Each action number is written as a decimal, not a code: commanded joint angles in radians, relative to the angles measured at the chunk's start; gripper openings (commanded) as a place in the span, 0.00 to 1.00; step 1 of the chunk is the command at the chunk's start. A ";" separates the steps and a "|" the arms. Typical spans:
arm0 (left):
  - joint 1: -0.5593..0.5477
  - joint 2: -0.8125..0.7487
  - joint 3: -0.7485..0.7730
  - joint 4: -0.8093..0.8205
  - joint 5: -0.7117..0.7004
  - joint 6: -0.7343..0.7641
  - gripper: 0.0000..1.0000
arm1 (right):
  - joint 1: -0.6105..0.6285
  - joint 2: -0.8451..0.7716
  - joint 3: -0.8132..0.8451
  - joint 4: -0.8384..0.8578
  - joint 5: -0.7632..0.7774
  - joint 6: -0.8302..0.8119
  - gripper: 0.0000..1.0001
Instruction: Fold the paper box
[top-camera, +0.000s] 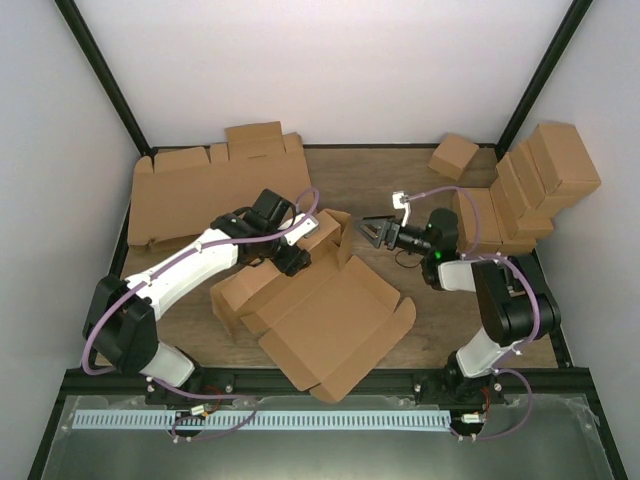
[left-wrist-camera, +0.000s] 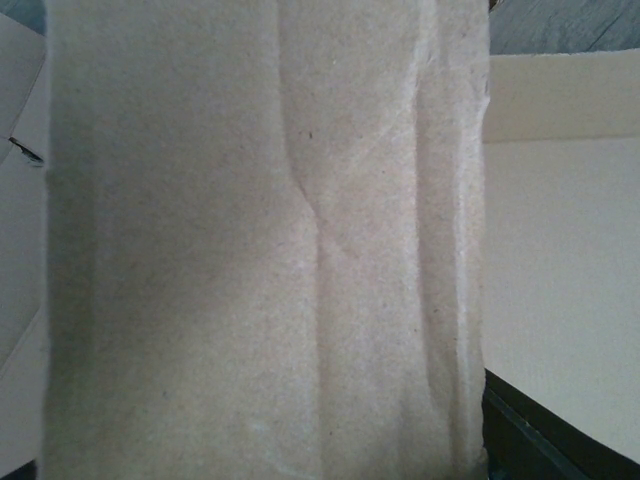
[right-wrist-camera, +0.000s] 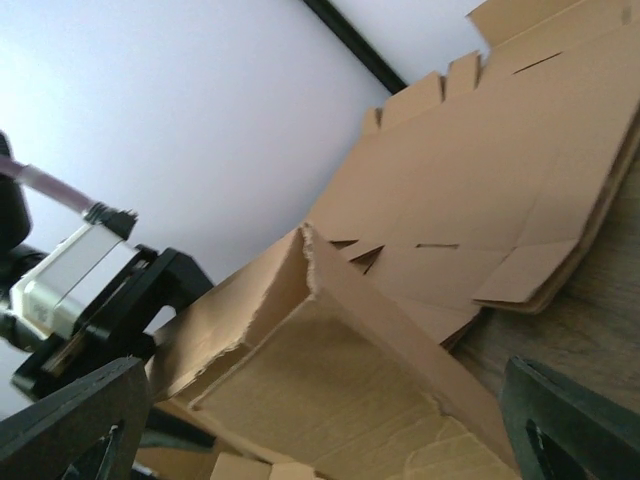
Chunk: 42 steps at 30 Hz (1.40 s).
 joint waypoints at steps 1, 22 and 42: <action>-0.008 0.034 0.004 -0.019 0.021 0.004 0.69 | 0.025 0.034 0.062 0.112 -0.143 0.014 0.97; -0.008 0.029 -0.016 -0.004 0.035 0.018 0.68 | 0.054 -0.015 0.090 -0.054 -0.040 -0.179 0.91; -0.008 0.018 -0.020 -0.002 0.036 0.016 0.69 | 0.116 0.097 0.071 0.088 -0.134 -0.166 0.89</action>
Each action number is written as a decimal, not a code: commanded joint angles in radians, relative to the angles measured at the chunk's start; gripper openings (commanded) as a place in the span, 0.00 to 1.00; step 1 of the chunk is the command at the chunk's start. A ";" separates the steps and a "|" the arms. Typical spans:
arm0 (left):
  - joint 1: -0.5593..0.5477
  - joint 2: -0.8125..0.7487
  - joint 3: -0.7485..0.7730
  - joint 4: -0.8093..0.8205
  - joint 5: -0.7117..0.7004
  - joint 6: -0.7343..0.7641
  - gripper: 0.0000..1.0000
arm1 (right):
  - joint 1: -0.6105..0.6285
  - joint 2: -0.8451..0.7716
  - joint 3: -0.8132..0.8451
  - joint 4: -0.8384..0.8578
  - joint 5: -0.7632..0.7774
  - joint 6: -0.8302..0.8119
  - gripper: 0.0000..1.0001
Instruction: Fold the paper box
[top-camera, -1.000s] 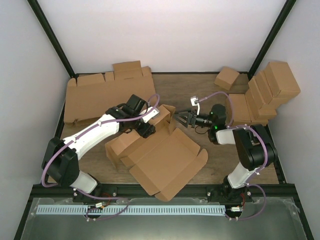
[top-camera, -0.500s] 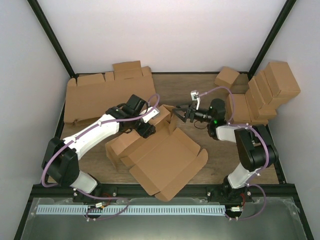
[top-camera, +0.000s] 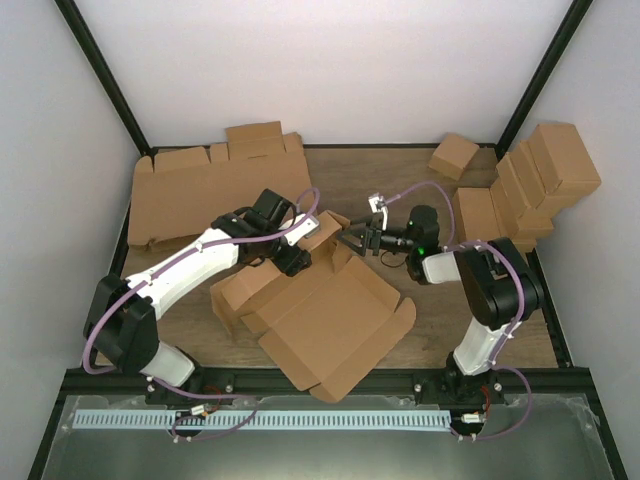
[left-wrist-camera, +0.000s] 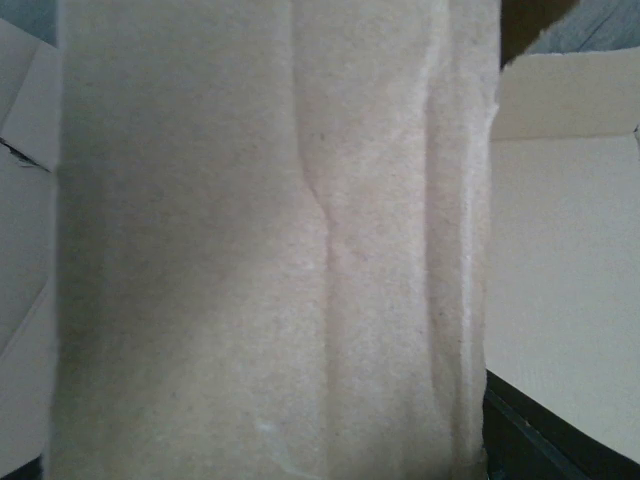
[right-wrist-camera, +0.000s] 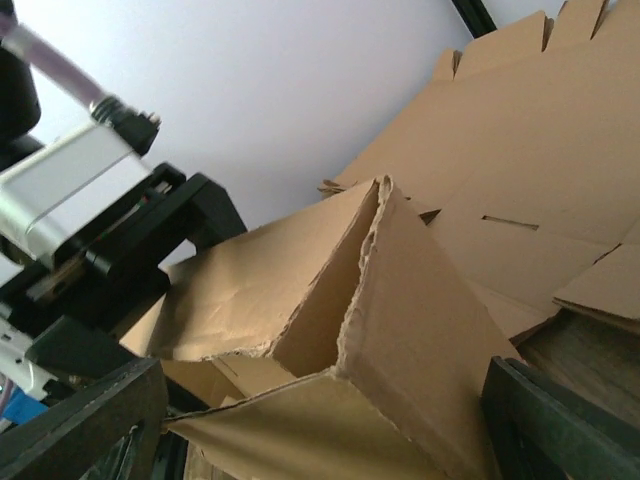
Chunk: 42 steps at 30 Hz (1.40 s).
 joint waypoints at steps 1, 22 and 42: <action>-0.008 0.014 -0.019 -0.004 0.027 0.014 0.69 | 0.017 -0.056 -0.048 0.038 -0.012 -0.069 0.88; -0.007 0.003 0.008 -0.007 0.075 -0.007 0.68 | 0.100 -0.128 -0.116 -0.155 0.120 -0.329 0.85; 0.005 -0.023 0.028 0.002 0.193 -0.025 0.69 | 0.125 -0.117 -0.157 -0.163 0.172 -0.347 0.85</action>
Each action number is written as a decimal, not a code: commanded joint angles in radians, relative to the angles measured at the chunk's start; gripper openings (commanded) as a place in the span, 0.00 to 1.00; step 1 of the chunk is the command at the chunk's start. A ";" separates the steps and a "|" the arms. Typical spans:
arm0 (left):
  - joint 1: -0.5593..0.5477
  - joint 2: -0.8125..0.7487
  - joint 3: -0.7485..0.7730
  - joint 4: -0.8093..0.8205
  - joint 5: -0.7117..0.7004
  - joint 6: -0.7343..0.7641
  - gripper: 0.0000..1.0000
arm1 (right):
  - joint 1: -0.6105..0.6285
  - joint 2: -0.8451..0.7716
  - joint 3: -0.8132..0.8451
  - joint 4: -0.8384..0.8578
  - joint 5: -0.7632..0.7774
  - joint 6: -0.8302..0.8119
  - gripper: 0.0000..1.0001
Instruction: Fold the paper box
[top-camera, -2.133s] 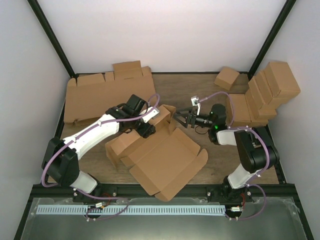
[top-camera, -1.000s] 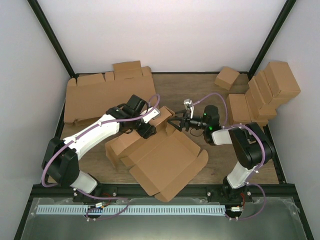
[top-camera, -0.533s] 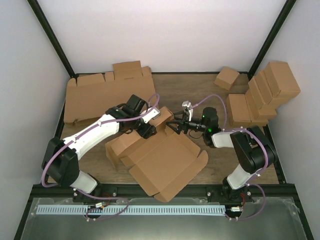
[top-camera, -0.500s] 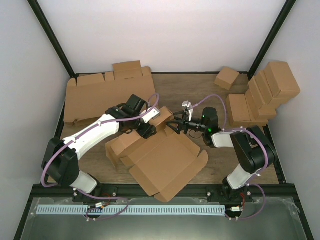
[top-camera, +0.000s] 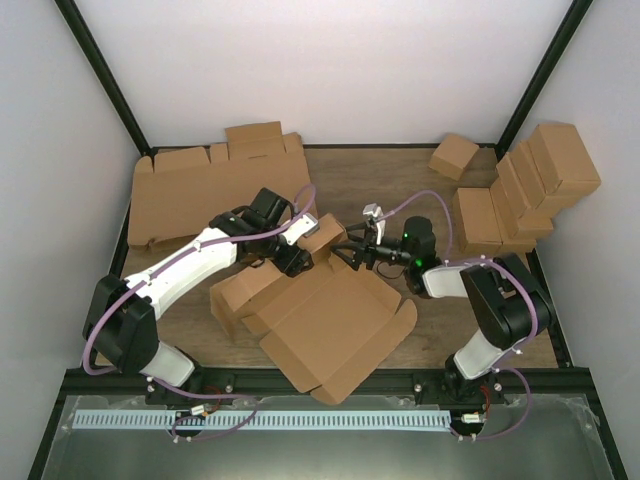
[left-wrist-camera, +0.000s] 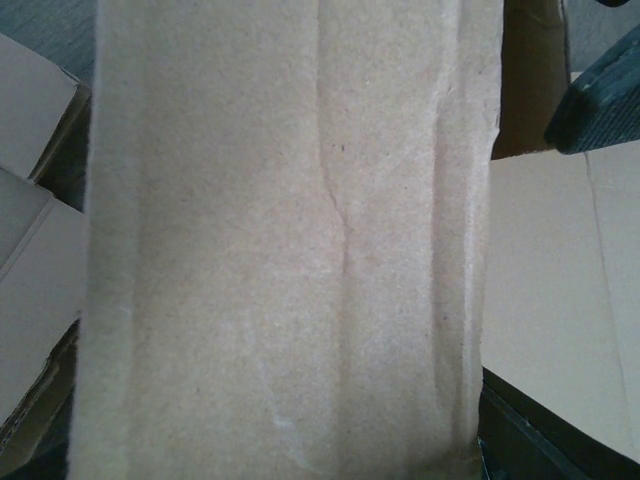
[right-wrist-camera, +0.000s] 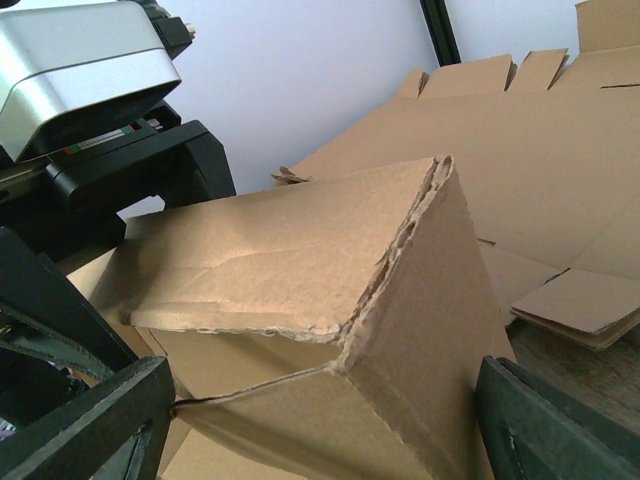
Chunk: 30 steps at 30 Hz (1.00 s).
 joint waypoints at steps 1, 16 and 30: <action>-0.009 -0.018 0.026 0.010 0.103 0.009 0.68 | 0.035 0.016 -0.042 -0.059 -0.007 -0.036 0.84; -0.009 -0.024 0.025 0.007 0.105 0.000 0.69 | 0.039 0.009 -0.045 -0.065 0.019 -0.033 0.79; -0.009 -0.026 0.034 0.011 0.128 -0.007 0.69 | 0.060 -0.005 -0.042 -0.097 0.075 -0.060 0.73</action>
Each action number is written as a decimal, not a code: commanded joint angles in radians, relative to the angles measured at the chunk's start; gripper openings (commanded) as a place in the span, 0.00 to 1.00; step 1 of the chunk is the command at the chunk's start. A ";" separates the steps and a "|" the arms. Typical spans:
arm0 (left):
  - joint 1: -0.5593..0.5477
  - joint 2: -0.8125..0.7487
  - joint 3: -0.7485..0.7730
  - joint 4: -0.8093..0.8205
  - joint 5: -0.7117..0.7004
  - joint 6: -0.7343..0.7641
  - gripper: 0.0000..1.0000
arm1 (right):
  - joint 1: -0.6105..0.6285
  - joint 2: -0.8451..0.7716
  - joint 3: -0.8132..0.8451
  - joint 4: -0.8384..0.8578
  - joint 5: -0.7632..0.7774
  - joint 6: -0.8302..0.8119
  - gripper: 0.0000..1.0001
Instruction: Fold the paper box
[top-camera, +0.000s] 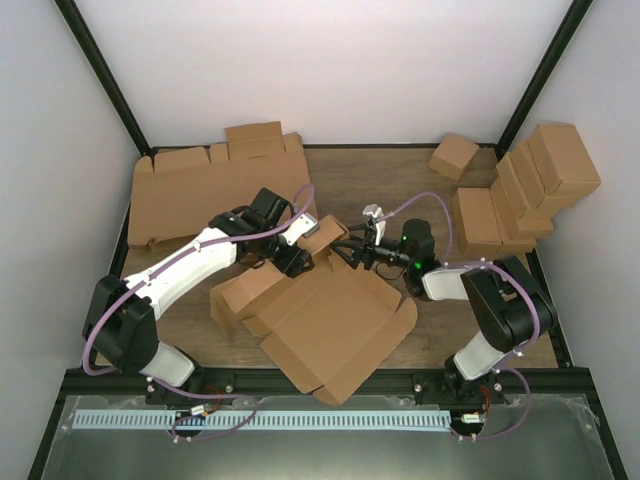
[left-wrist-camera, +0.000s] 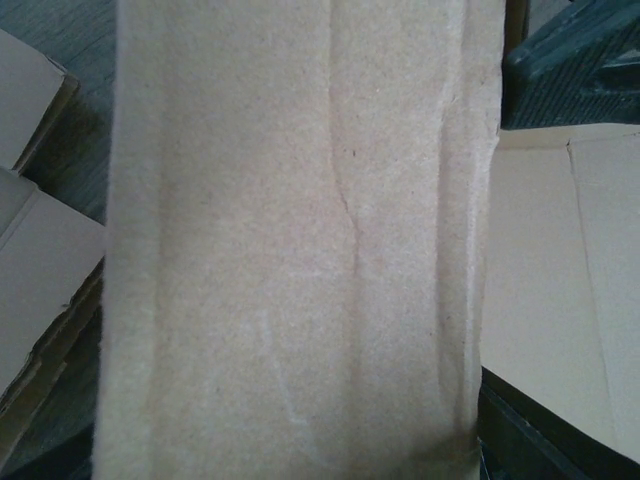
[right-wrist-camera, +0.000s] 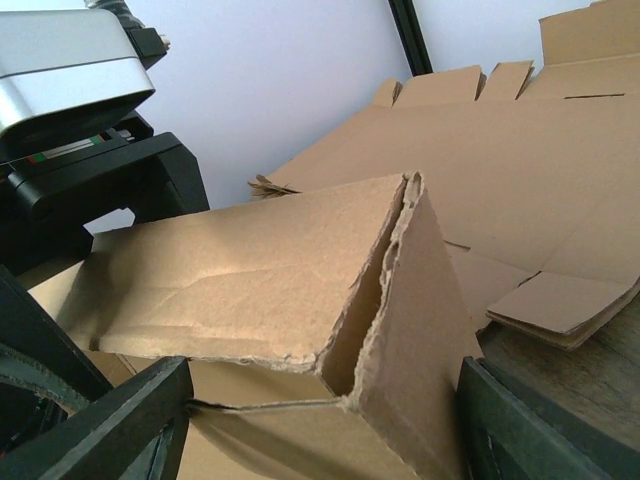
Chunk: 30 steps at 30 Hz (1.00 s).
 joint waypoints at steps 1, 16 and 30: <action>-0.009 -0.023 0.033 0.021 0.112 0.015 0.68 | 0.040 0.011 -0.023 -0.107 -0.002 -0.053 0.73; 0.014 -0.029 0.038 0.033 0.178 -0.007 0.68 | 0.056 0.017 -0.018 -0.127 0.011 -0.073 0.74; 0.058 -0.020 0.040 0.028 0.227 0.004 0.68 | 0.027 0.045 -0.024 -0.045 -0.149 -0.021 0.84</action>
